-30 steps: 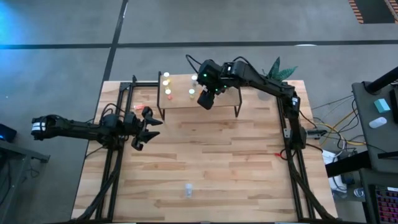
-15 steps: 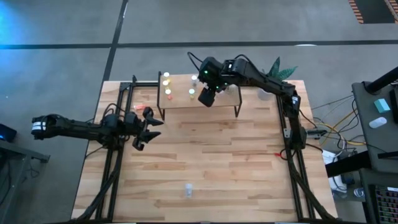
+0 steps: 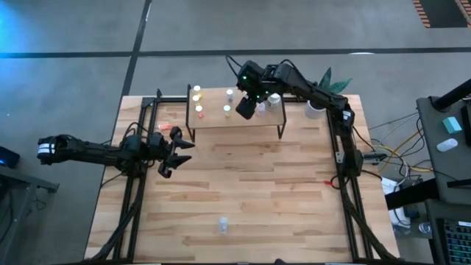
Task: Pick and place medicine bottles onto shelf by color
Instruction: Put the orange pill bottle on the shelf
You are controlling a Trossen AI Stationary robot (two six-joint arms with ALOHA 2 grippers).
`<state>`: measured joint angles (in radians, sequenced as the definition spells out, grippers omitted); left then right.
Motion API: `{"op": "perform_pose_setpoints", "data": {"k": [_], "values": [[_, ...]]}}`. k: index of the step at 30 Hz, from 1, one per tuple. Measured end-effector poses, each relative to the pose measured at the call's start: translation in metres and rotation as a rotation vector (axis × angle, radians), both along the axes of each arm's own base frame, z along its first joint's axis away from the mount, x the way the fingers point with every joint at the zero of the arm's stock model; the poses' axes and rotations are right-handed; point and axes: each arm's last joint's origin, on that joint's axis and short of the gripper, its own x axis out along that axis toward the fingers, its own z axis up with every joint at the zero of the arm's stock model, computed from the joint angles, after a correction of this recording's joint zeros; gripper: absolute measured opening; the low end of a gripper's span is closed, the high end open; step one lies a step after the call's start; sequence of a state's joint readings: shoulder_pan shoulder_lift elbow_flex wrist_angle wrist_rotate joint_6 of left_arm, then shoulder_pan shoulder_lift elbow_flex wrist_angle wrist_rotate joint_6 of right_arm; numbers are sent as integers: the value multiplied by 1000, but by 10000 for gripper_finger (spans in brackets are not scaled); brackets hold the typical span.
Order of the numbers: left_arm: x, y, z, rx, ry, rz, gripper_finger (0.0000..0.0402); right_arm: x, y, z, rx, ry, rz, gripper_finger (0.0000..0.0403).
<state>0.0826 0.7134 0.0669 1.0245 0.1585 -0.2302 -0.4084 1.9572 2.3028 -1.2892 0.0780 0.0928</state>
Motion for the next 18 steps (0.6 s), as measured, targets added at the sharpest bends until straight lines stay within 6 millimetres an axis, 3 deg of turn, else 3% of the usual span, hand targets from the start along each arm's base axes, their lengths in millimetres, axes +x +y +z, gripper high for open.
{"op": "perform_pose_setpoints", "data": {"k": [18], "values": [[0, 0, -1, -21, 5, -6, 199, 7, -3, -15, 2, 60, 56, 199]]}}
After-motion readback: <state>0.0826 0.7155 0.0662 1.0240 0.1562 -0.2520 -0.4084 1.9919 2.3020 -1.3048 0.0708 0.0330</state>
